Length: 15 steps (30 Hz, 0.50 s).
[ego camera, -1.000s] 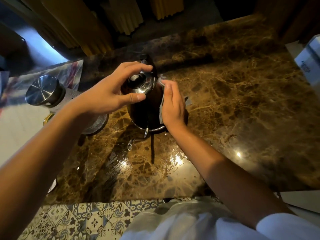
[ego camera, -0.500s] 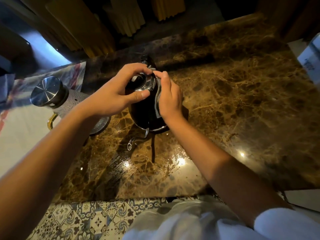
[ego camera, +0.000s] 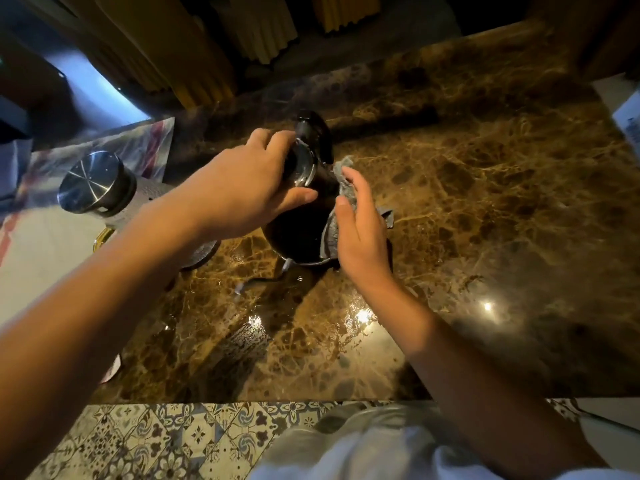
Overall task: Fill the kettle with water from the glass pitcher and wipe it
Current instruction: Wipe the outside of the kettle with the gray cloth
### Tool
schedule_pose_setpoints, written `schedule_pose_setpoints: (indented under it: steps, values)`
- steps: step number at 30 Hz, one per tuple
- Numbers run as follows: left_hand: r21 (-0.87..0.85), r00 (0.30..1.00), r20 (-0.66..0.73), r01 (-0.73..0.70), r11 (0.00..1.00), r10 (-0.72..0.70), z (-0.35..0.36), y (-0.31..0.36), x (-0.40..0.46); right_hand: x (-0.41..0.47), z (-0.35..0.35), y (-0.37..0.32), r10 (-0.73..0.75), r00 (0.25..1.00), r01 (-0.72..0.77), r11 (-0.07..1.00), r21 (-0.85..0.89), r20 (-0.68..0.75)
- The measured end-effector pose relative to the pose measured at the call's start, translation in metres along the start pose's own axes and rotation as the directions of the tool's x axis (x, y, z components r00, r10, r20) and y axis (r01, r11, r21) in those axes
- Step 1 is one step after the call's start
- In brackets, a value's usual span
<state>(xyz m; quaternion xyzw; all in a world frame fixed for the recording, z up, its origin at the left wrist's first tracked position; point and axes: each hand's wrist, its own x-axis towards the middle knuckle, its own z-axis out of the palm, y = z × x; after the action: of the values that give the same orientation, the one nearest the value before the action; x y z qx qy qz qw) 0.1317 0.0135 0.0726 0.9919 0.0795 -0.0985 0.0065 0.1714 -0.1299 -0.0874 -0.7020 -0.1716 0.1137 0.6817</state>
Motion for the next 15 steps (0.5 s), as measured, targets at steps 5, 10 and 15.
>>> schedule_pose_setpoints:
  steps: [5, 10, 15]
  values:
    - [-0.480, 0.974, 0.070, -0.158, 0.863, 0.217, -0.005, -0.021, -0.002, -0.007, 0.011, -0.026, -0.139, 0.990, 0.139, 0.990, 0.021, 0.023]
    - [-0.518, 0.974, 0.076, -0.145, 0.843, 0.214, 0.001, -0.026, 0.003, -0.007, 0.006, -0.009, -0.175, 0.983, 0.179, 0.981, -0.080, 0.056]
    - [-0.538, 0.976, 0.090, -0.118, 0.834, 0.196, 0.001, -0.026, 0.002, -0.006, -0.008, 0.015, -0.009, 0.999, 0.012, 0.997, -0.071, 0.035]
